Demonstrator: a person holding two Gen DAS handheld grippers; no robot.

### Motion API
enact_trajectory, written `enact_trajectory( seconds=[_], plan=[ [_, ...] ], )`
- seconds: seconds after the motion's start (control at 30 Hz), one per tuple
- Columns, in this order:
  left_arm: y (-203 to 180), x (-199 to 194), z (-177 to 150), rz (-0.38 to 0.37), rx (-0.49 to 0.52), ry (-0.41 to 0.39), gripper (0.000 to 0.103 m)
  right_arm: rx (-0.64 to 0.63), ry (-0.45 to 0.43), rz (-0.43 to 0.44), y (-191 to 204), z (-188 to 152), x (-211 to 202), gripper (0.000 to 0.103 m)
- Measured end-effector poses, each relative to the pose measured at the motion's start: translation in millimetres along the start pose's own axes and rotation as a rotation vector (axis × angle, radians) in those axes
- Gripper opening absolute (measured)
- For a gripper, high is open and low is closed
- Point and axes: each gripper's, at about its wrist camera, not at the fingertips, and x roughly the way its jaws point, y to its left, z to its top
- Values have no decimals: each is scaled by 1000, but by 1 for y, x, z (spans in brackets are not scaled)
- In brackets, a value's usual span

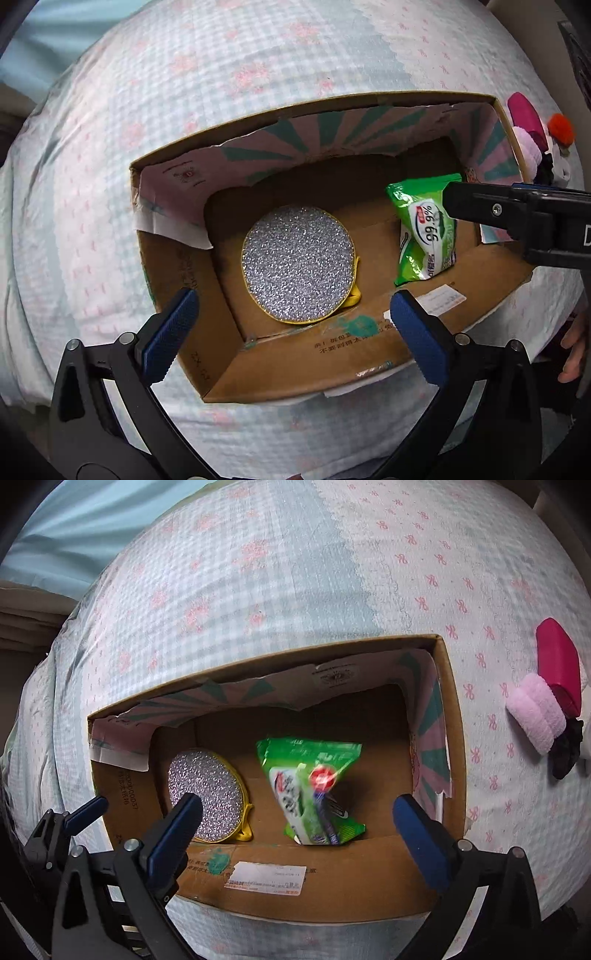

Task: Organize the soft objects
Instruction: 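Open both tools to drop the sponge and wipe pack into the box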

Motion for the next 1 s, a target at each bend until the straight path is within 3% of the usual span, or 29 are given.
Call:
enact_trajectory(
  seconds=[0.17, 0.4, 0.63, 1.0],
  plan=[
    [2, -18, -8, 17, -19, -33, 103, 22, 1, 21, -4, -11, -11, 103],
    [-1, -62, -26, 45, -30, -121, 103, -45, -50, 16, 12, -29, -49, 103],
    [0, -112, -58, 50, -65, -219, 103, -117, -171, 14, 31, -57, -107, 103],
    [-11, -210, -118, 43, -136, -419, 103, -214, -422, -27, 47, -131, -207, 103]
  ],
)
